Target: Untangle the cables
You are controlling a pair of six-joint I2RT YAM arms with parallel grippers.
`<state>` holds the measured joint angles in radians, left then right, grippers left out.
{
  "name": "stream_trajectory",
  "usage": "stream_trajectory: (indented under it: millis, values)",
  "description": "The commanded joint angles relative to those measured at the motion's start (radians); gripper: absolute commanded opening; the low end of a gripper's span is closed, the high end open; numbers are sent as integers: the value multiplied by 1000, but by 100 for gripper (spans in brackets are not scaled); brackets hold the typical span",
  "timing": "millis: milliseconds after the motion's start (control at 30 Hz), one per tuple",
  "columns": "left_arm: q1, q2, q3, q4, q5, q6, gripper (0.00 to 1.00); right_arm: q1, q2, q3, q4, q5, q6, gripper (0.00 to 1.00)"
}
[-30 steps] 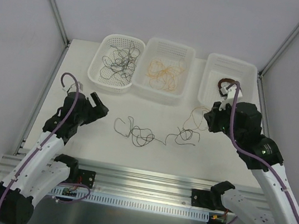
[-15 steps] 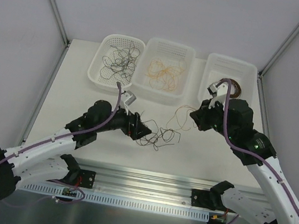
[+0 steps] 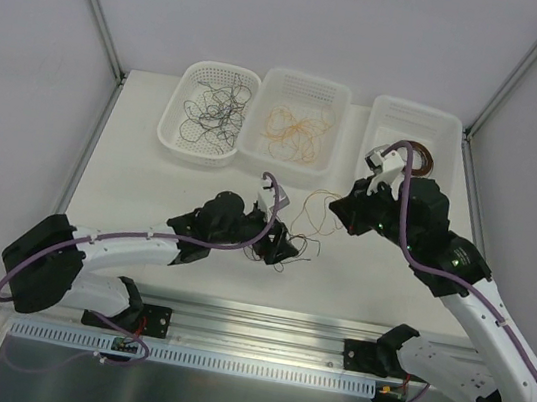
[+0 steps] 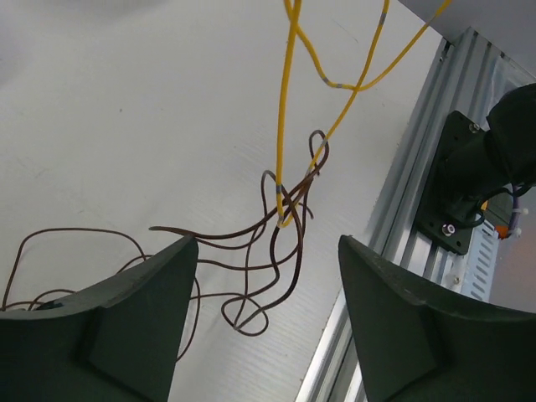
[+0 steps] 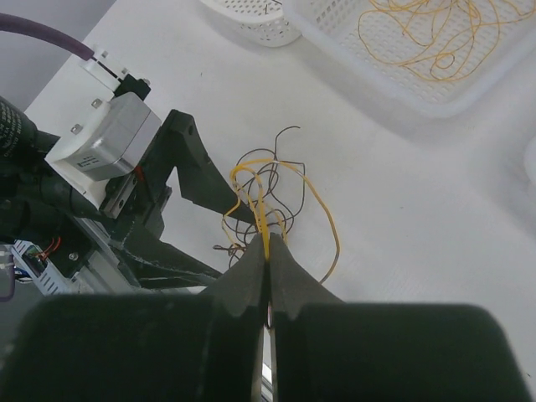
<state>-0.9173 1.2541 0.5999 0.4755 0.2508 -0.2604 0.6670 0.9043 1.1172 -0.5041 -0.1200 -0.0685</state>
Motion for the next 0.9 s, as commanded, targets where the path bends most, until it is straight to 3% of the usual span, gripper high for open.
stream_trajectory:
  millis: [0,67,100,200,400,567,667,867]
  values:
    - [-22,34,64,110,-13,50,65,8,-13,3,52,-15,21,1]
    - [-28,48,70,115,-16,50,58,9,-15,1,53,-13,21,1]
    - [-29,54,67,117,-15,49,38,9,-19,0,52,-10,21,1]
    - [-29,48,54,115,-34,41,0,9,-25,-7,38,29,10,0]
    - [-26,-120,-21,-10,-157,13,0,-18,-50,-33,-45,247,-33,1]
    - [21,-287,-69,-233,-326,-60,0,-145,-74,-68,-103,276,-33,1]
    - [110,-399,-89,-397,-389,-143,0,-220,-87,-79,-123,289,-34,1]
    - [421,-550,-100,-768,-484,-345,0,-334,-90,-57,-159,266,-30,1]
